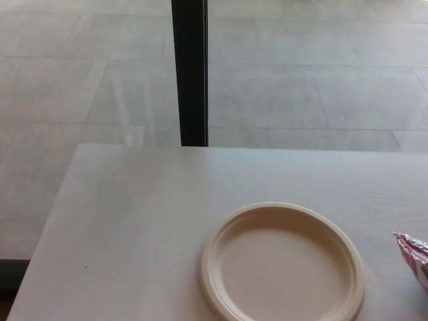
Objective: The robot uses its right hand to pick up a bag of sunflower seeds kept in the middle of the desk and tilts it over a plate kept next to it to pour out a few seeds and then puts the bag of seeds back on the desk
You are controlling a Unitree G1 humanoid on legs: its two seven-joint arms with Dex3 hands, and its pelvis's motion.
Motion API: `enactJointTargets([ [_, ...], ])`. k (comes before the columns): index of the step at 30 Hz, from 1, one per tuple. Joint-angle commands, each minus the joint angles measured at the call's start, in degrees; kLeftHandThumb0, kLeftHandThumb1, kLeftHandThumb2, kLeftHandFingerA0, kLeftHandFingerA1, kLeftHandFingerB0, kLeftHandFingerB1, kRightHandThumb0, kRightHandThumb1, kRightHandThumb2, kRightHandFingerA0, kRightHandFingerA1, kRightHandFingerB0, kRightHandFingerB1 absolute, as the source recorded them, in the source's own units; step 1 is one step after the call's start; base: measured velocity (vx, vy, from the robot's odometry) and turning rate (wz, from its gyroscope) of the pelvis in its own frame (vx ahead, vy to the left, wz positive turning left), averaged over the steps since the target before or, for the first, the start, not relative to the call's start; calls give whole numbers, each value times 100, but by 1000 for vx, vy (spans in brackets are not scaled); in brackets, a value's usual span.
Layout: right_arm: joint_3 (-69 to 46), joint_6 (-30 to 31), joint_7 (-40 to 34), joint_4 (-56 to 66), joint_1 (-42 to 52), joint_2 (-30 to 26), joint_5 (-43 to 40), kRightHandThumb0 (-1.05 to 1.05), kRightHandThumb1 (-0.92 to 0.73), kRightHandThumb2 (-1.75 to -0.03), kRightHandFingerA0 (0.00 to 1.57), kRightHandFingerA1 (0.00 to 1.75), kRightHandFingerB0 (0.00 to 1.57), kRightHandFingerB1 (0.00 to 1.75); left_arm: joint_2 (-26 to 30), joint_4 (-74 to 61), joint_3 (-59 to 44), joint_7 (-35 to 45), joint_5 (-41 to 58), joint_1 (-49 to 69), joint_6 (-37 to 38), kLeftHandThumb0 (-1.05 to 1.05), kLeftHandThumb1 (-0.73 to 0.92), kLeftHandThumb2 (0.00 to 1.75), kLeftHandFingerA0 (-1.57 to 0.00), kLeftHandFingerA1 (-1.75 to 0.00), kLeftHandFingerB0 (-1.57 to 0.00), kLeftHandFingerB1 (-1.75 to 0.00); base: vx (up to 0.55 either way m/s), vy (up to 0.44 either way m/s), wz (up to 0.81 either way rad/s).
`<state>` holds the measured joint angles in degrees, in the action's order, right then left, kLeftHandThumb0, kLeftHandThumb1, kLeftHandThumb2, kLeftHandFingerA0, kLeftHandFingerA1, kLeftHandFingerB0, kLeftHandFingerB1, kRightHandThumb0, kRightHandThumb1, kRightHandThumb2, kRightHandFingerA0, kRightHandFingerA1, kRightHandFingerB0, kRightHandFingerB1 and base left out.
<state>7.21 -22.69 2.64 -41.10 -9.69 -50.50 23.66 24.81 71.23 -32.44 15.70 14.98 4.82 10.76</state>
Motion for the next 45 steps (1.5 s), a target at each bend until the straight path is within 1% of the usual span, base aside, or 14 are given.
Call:
enactJointTargets([
  [1,252,218,-107,-91,-94,-33,481,-33,-51,-58,0,17,1,24,73,6,-28,-25,94,147,119,-67,52,93,-53,-68,-44,-54,0,0,0],
  [2,316,255,-128,-122,-143,-27,558,-33,-51,-58,0,17,1,24,73,1,-4,-82,64,144,128,-67,52,93,-53,-68,-44,-54,0,0,0],
  [3,352,240,-184,-133,-164,-24,598,-36,-52,-56,0,20,2,26,87,31,29,-31,33,159,141,-67,64,60,-56,-62,-51,-40,0,0,0],
  [8,542,336,-210,-222,-360,-17,783,-36,-42,-74,0,20,1,28,91,47,59,-45,15,168,163,-64,65,60,-56,-59,-49,-38,0,0,0],
  [12,636,320,-319,-393,-612,22,873,-32,-49,-55,0,29,5,26,73,-5,59,-70,45,115,132,-66,65,60,-57,-60,-50,-39,0,0,0],
  [13,652,310,-345,-428,-641,25,888,-33,-43,-66,4,21,6,27,74,6,52,-69,53,102,123,-71,53,93,-53,-66,-43,-53,0,0,0],
  [14,668,323,-347,-457,-703,41,907,-33,-44,-66,4,21,6,26,75,29,42,-66,63,83,111,-66,65,60,-57,-59,-50,-39,0,0,0],
  [30,843,50,-541,-464,-853,355,1003,-37,-48,-58,5,36,7,23,17,0,65,-91,55,49,194,-67,68,61,-56,-59,-47,-40,0,0,0],
  [31,874,47,-503,-447,-834,364,1008,-38,-48,-58,5,34,7,22,17,0,67,-90,56,51,196,-69,55,96,-53,-66,-41,-54,0,0,0],
  [32,965,89,-446,-384,-772,401,1063,-40,-47,-57,6,33,7,24,23,-8,85,-73,39,67,203,-75,57,96,-51,-65,-41,-53,0,0,0],
  [37,1169,107,-542,-325,-625,505,1178,-37,-46,-56,5,37,8,26,24,-10,62,-70,75,63,156,-67,70,61,-55,-58,-47,-40,0,0,0],
  [41,1326,114,-659,-316,-508,570,1310,-37,-45,-56,4,37,7,26,11,13,105,-54,36,69,199,-68,70,61,-56,-58,-47,-39,0,0,0],
  [42,1346,108,-672,-307,-505,576,1310,-35,-47,-54,4,37,5,28,21,22,115,-79,25,57,186,-69,56,97,-53,-66,-41,-54,0,0,0],
  [45,1417,40,-749,-330,-520,592,1327,-36,-47,-54,4,38,5,28,24,12,103,-96,55,41,161,-66,56,97,-53,-67,-41,-54,0,0,0],
])
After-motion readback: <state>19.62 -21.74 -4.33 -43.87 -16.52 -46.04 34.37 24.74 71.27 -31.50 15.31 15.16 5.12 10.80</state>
